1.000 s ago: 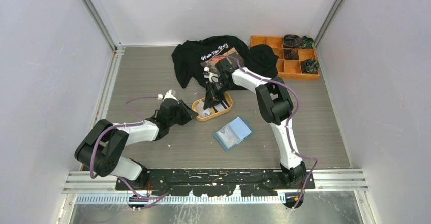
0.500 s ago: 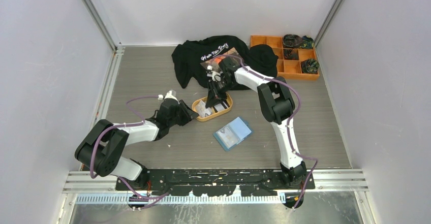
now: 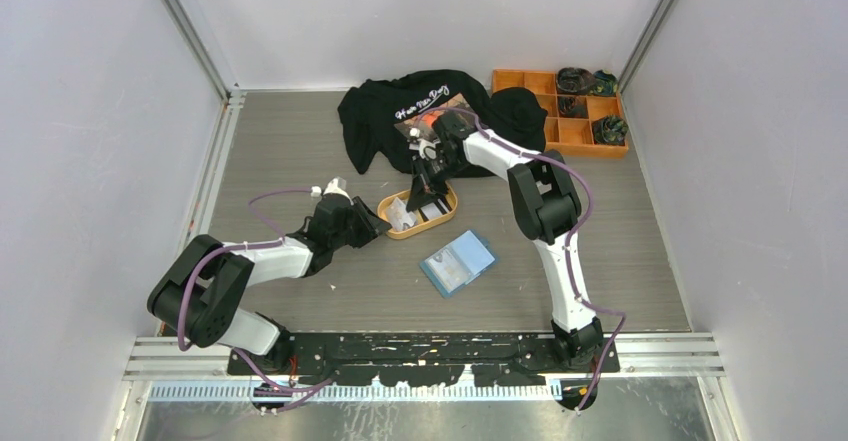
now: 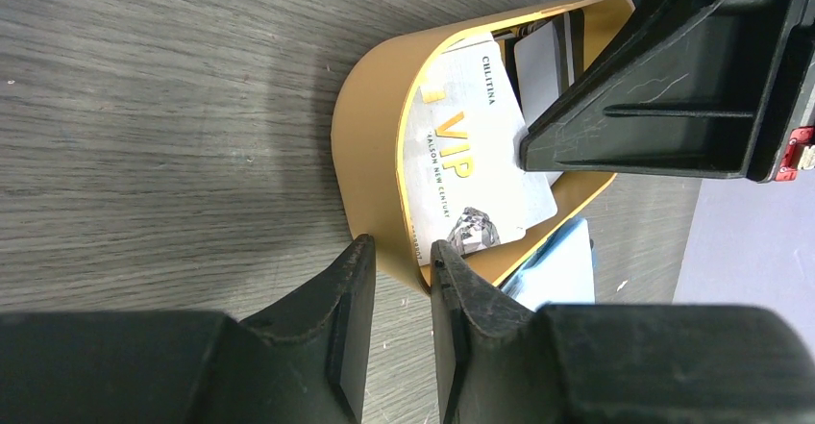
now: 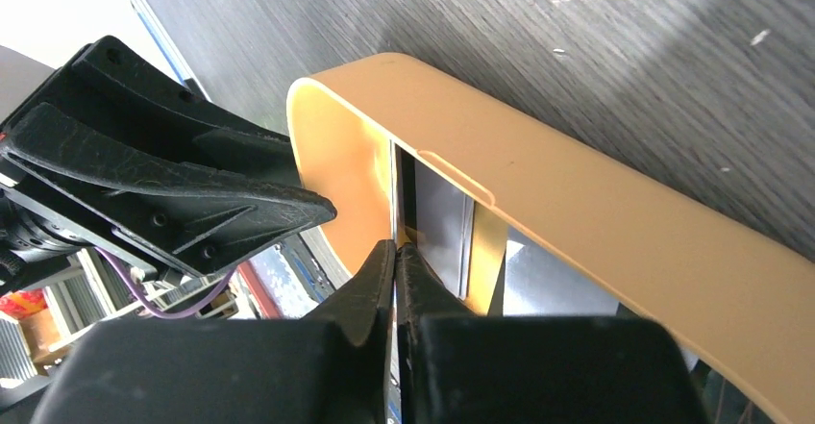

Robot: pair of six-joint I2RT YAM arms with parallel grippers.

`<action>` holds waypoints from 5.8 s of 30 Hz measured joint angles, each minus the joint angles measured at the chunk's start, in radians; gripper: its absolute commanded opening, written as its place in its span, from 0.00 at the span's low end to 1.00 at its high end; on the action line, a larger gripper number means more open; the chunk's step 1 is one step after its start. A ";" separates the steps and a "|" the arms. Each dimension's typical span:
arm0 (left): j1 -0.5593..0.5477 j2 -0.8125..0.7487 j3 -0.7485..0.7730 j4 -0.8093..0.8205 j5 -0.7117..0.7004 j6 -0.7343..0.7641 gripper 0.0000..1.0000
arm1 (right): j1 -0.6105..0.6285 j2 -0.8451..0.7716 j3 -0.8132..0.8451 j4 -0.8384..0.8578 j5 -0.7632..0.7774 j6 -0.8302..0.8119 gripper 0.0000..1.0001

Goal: Put the credit cards into the card holder
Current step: Pick up the credit card from the storage box, then insert the credit card into the card holder.

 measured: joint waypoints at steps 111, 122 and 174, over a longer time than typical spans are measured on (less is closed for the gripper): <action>-0.303 -0.199 -0.208 0.754 0.377 0.237 0.00 | -0.006 -0.972 -0.749 0.198 -0.271 -0.370 0.44; -0.309 -0.098 -0.201 0.867 0.412 0.206 0.00 | -0.004 -0.972 -0.750 0.230 -0.274 -0.340 0.25; -0.583 -0.064 -0.116 0.064 -0.302 -0.259 0.48 | -0.211 -0.471 -0.646 -0.040 0.044 -0.457 0.01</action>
